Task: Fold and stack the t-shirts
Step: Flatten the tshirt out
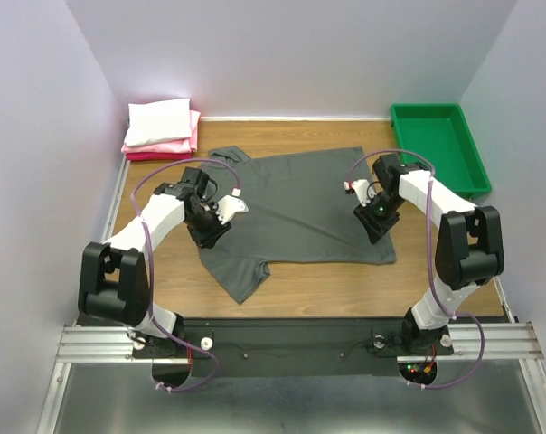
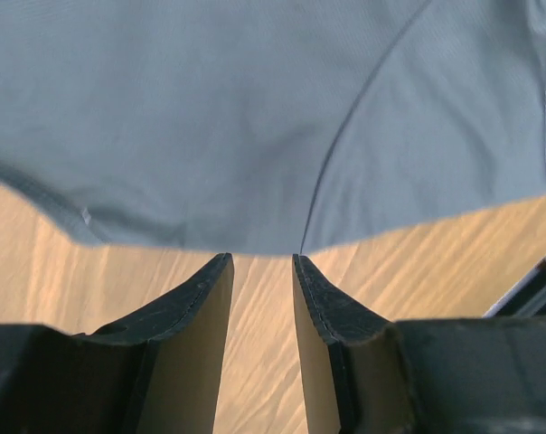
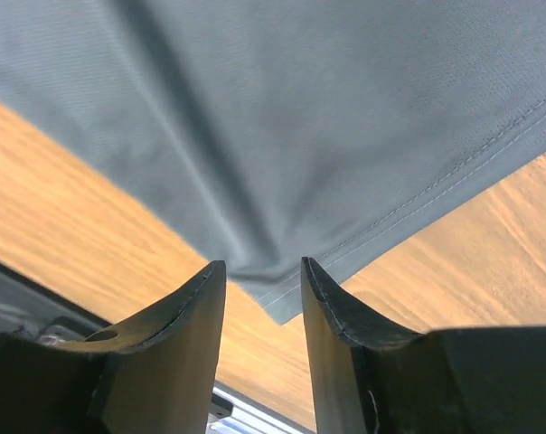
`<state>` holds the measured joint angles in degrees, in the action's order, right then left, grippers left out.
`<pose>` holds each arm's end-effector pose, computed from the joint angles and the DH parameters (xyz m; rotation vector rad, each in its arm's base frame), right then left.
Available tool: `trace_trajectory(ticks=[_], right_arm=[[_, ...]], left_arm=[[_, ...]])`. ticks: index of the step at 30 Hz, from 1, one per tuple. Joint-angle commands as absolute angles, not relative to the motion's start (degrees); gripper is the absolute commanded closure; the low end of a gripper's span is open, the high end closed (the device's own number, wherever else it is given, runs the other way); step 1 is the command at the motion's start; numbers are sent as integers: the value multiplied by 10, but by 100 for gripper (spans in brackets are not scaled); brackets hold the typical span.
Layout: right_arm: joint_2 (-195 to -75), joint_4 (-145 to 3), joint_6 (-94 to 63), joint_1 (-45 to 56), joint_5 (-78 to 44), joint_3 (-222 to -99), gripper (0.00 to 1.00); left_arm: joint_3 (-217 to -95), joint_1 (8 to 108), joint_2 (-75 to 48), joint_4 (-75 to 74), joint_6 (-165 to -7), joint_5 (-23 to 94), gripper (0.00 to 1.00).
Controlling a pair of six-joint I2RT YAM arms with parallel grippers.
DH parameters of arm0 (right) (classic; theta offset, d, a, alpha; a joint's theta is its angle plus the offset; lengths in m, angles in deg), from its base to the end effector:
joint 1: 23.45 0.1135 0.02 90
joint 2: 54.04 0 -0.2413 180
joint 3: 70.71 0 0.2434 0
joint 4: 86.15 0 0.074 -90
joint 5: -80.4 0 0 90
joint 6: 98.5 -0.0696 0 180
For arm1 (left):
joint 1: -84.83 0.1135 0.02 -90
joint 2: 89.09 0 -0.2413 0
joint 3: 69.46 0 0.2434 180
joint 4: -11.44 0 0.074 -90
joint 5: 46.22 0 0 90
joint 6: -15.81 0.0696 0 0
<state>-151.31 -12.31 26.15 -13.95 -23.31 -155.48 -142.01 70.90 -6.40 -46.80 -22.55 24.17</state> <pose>0.2904 0.0653 0.1589 -1.1417 2.7844 0.3322 0.2665 -0.0902 0.1802 1.5166 2.1923 -0.2713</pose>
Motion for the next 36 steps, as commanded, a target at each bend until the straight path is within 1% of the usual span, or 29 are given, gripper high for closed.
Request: trace_trajectory(ticks=[1,3,7,10,13,15,21,25,28,30,31,36], right_arm=[[-1550,-159,259,-142,-197,-1554,56],[-1564,-177,257,-145,-183,-1549,57],[-1577,-196,258,-147,-168,-1533,58],[-1579,-196,264,-147,-168,-1512,56],[-1576,-194,270,-147,-174,-1493,51],[-1572,-193,269,-147,-179,-1480,51],[-1543,-172,260,-147,-211,-1489,49],[-1520,-155,255,-146,-237,-1530,49],[-1512,-154,251,-147,-246,-1552,49],[-1524,-155,252,-146,-234,-1556,49],[-1531,-157,258,-146,-228,-1551,50],[-1563,-193,268,-147,-190,-1518,51]], left_arm=[[-1401,695,-32,-410,-268,248,57],[-1387,689,-25,-389,-273,259,57],[-1324,669,-19,-353,-266,322,56],[-1295,669,-28,-382,-244,332,53],[-1276,669,-51,-425,-219,325,52],[-1271,669,-66,-447,-213,322,52],[-1290,670,-119,-532,-146,321,52],[-1371,681,-114,-550,-137,297,52],[-1422,684,-77,-513,-178,283,54],[-1432,683,-58,-482,-199,284,56],[-1430,684,-39,-442,-212,295,57],[-1394,684,12,-381,-216,322,58]])
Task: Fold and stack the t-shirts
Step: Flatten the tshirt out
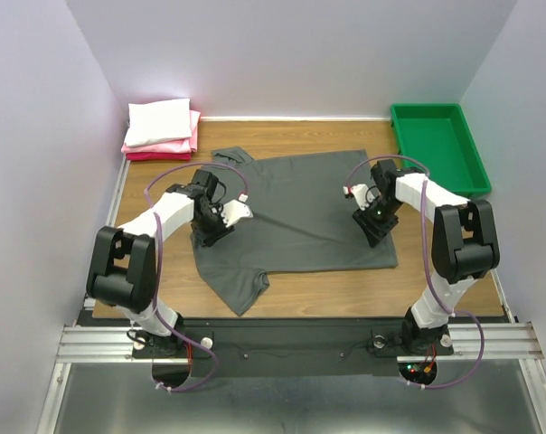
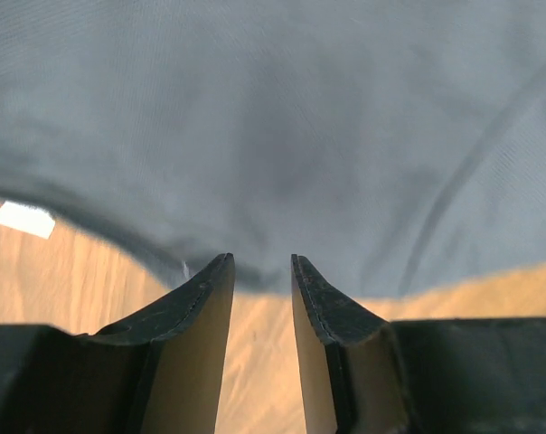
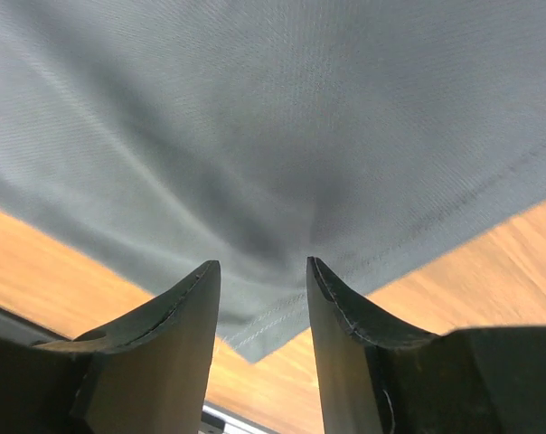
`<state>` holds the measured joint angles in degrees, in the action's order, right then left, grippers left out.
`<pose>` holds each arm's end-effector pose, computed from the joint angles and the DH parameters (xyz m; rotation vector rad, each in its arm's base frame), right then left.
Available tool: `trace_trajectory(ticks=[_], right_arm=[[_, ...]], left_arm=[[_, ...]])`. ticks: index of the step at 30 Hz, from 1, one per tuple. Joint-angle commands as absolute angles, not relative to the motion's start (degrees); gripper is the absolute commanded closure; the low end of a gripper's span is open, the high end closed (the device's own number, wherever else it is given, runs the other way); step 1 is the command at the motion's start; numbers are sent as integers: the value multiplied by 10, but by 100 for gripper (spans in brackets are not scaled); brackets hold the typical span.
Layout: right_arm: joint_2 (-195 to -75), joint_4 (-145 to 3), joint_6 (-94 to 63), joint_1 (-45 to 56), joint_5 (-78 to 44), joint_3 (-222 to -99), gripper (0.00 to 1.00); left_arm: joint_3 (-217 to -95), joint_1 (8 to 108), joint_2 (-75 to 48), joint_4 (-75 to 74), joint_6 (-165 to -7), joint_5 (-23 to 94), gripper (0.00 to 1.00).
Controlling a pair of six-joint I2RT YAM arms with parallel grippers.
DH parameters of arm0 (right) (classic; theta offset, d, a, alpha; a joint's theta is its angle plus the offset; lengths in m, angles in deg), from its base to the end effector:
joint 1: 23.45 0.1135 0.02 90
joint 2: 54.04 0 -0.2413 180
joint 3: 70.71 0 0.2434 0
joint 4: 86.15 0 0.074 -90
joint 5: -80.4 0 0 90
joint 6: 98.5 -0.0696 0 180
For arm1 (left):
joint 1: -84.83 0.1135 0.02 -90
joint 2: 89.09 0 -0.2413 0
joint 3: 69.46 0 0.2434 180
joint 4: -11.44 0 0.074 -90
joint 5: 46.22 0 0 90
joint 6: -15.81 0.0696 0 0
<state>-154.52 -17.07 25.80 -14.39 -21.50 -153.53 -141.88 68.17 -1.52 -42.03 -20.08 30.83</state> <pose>0.2978 0.0620 0.1351 -1.1267 2.8098 0.2891 0.2795 -0.0999 0.1589 1.6193 2.1795 -0.1273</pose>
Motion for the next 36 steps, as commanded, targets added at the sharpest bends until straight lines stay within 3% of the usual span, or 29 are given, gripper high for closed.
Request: trace_trajectory(ticks=[1,10,15,21,27,36], right_arm=[[-1567,-198,271,-147,-187,-1513,52],[-1537,-187,266,-117,-212,-1419,51],[-1498,-148,257,-101,-259,-1427,45],[-1490,-123,247,-122,-298,-1565,35],[-1613,-154,238,-185,-302,-1782,36],[-1841,-211,163,-232,-289,-2030,38]], left_arm=[[-1378,684,20,-375,-214,324,59],[-1270,683,-66,-439,-157,328,59],[-1275,684,-110,-483,-136,310,58],[-1436,715,-90,-535,-135,242,46],[-1679,814,49,-458,-251,124,43],[-1880,863,252,-302,-485,130,39]])
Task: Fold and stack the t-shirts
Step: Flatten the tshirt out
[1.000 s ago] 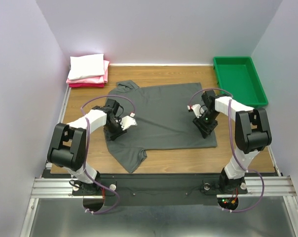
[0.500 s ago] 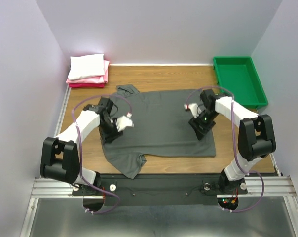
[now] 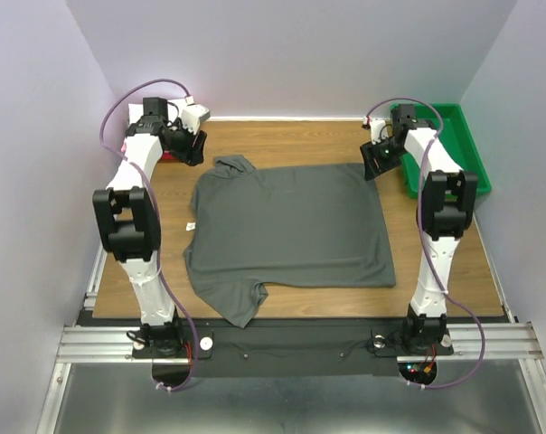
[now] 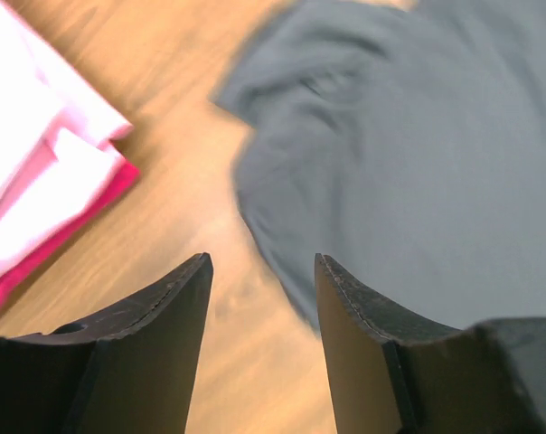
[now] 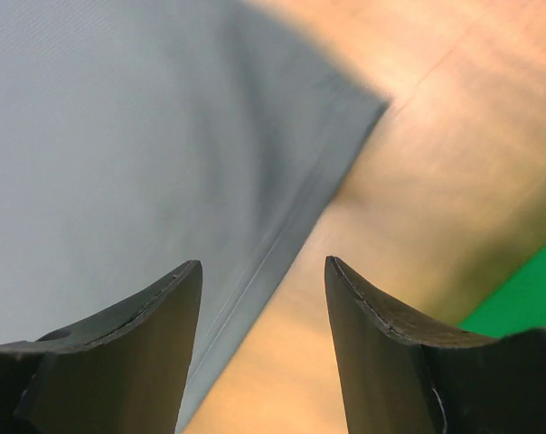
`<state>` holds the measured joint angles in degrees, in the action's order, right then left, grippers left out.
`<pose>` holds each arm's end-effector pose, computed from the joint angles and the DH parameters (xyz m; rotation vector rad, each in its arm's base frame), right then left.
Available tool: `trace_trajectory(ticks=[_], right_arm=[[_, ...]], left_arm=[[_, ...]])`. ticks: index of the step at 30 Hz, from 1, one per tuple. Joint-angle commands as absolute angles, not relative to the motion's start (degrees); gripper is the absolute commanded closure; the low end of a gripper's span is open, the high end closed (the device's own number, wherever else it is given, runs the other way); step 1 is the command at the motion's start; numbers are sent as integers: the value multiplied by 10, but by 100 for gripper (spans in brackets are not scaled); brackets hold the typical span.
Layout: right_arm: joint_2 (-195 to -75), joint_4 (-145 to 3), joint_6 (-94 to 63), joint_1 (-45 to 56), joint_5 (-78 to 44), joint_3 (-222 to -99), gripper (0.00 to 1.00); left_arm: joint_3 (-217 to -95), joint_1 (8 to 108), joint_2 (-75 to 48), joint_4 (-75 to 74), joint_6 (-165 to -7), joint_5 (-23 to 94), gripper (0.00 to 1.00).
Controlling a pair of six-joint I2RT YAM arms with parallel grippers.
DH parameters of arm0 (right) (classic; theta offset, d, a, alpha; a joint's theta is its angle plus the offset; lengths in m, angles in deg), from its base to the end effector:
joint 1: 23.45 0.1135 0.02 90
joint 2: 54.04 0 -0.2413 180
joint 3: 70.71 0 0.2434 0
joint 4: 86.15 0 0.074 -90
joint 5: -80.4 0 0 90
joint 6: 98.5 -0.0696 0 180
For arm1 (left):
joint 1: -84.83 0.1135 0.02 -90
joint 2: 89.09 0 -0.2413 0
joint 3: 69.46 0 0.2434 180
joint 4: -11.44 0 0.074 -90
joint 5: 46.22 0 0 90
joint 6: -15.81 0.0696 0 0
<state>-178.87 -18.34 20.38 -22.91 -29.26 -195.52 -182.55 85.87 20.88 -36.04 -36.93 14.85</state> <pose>0.4536 0.0277 0.1823 -0.7650 2.5572 0.3202 0.4424 -0.0256 0.2592 0.9218 2.0411 -0.2353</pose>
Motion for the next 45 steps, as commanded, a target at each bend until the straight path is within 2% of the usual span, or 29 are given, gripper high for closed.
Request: trace_trajectory(ticks=[1,5,11,22,24,29,31,32,33,34,36,45], right_arm=[[-1856,-215,157,-232,-286,-2047,38],[-1908,-245,139,-232,-275,-2110,37],[-1957,-263,123,-232,-262,-2140,35],[-1978,-280,114,-251,-281,-2141,34],[-1980,-281,115,-251,-289,-2140,34],[-1982,-283,112,-251,-306,-2134,34],[-1983,-284,113,-251,-303,-2134,35],[-1984,-284,113,-251,-303,-2136,35],[-1984,-285,114,-251,-305,-2136,36],[-1984,-288,113,-251,-310,-2137,37],[-1989,-292,108,-251,-311,-2146,41],[-1993,-303,100,-251,-339,-2160,62]], left_arm=[[-1905,863,282,-285,-497,124,39],[-1949,862,343,-240,-556,112,37],[-2031,855,435,-238,-596,106,37],[-2041,815,494,-228,-607,116,40],[-2041,807,499,-229,-608,126,43],[-2065,800,514,-235,-614,137,71],[-2070,797,514,-234,-614,137,77],[-2079,796,514,-233,-615,136,86],[-2084,795,514,-232,-614,135,86],[-2087,794,511,-232,-613,135,92],[-2095,789,507,-227,-610,142,97],[-2101,784,478,-203,-588,189,99]])
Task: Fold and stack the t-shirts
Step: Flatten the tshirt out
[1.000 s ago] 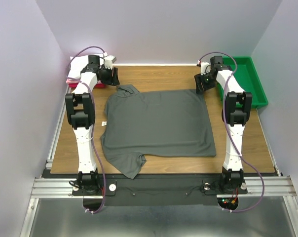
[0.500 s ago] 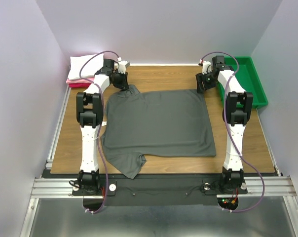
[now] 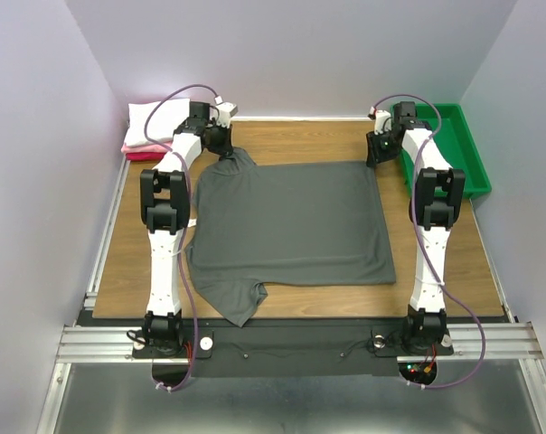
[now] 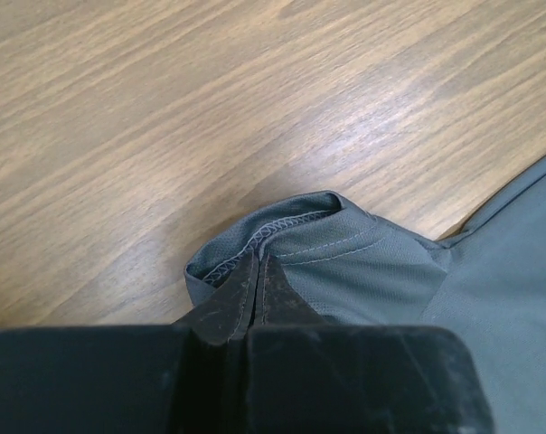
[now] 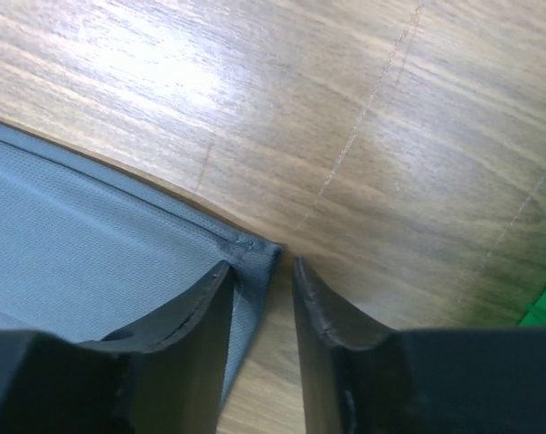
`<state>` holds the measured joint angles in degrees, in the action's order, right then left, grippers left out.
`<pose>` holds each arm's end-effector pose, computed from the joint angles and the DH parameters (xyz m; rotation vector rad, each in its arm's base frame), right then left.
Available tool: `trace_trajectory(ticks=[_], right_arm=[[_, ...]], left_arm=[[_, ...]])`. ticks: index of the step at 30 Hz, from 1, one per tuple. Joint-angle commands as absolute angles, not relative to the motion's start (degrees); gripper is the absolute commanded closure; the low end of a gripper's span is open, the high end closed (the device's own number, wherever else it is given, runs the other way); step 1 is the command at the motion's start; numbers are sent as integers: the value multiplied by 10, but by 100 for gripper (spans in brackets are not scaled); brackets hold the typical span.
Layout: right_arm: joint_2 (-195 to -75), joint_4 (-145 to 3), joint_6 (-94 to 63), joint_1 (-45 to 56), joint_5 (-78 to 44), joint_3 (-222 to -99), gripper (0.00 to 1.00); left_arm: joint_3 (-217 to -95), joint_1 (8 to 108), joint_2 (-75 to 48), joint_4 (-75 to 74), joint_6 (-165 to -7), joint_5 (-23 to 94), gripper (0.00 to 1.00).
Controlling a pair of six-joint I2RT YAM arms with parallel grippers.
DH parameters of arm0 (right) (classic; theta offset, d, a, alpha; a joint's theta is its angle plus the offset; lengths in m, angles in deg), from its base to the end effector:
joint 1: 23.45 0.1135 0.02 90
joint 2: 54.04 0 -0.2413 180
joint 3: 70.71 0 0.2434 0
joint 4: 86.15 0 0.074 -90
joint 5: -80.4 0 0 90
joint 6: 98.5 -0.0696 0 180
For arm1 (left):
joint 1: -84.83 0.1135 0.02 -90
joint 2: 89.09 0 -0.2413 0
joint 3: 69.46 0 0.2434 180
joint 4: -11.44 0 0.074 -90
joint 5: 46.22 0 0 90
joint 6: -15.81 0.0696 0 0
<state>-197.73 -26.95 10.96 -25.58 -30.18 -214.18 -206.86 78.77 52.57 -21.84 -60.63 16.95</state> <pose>0.5292 0.0048 0.1356 -0.5064 2.4877 0.3224 0.5535 -0.0903 0.1622 0.6195 2.0896 -0.4454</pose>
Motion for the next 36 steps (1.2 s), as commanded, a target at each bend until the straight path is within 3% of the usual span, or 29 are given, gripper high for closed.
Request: trace_trajectory(ticks=[1,3,5,8,10,23,30,36], right_arm=[[-1993,-303,101,-251,-341,-2160,64],[-1992,-304,100,-251,-345,-2159,64],[-1991,-306,101,-251,-344,-2159,59],[-1992,-310,98,-251,-336,-2161,43],[-1993,-313,95,-251,-333,-2163,43],[-2001,-335,82,-251,-331,-2168,42],[-1999,-336,83,-251,-363,-2163,64],[-1994,-337,86,-251,-354,-2162,58]], left_arm=[[-2104,784,483,-212,-582,189,87],[-2109,784,486,-221,-573,182,81],[-2105,784,487,-222,-571,180,75],[-2106,784,490,-221,-576,183,55],[-2106,784,490,-220,-580,187,52],[-2126,786,510,-227,-595,217,46],[-2132,787,518,-230,-611,202,53],[-2135,788,521,-239,-616,210,49]])
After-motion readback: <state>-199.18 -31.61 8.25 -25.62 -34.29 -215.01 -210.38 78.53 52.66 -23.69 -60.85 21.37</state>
